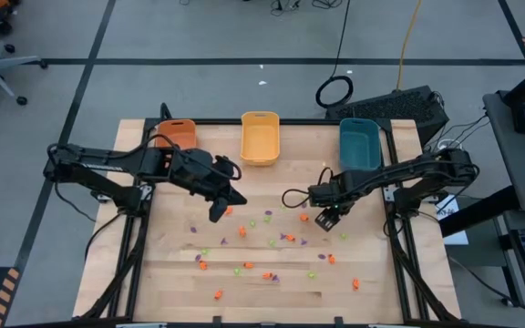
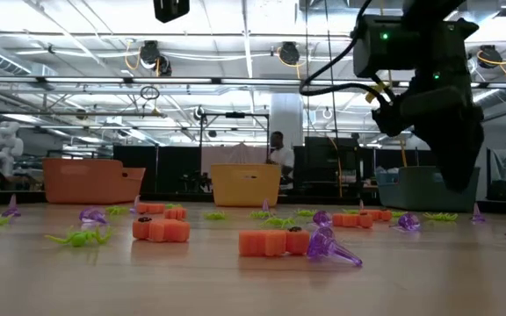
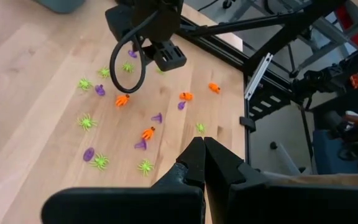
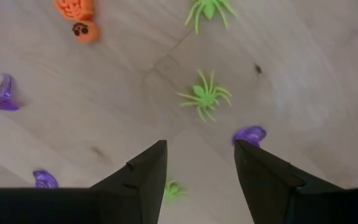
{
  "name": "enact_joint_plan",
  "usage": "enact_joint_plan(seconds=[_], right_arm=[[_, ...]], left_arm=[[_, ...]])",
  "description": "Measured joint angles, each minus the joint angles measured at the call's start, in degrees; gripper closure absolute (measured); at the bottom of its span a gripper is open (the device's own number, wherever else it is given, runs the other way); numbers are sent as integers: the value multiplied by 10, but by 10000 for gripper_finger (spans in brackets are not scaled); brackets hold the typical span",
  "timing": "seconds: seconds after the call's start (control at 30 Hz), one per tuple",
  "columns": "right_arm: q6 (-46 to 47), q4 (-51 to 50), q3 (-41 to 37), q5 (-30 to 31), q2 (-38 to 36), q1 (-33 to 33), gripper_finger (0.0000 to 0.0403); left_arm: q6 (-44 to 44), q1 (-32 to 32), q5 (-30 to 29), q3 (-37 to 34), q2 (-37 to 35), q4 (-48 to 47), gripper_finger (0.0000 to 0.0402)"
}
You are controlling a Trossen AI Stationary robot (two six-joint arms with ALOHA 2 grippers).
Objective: Sort Halloween decoration
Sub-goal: Put the green spider toy into the orange bin
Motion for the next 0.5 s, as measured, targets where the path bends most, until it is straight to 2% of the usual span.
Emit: enact_joint_plan(seconds=[0.3, 0.5], right_arm=[[0, 41, -21, 2, 6, 0, 227], [-2, 53, -21, 29, 23, 0, 227]], left_arm=[[-3, 0, -10, 0, 0, 0, 402], [-3, 0, -12, 0, 0, 0, 402]])
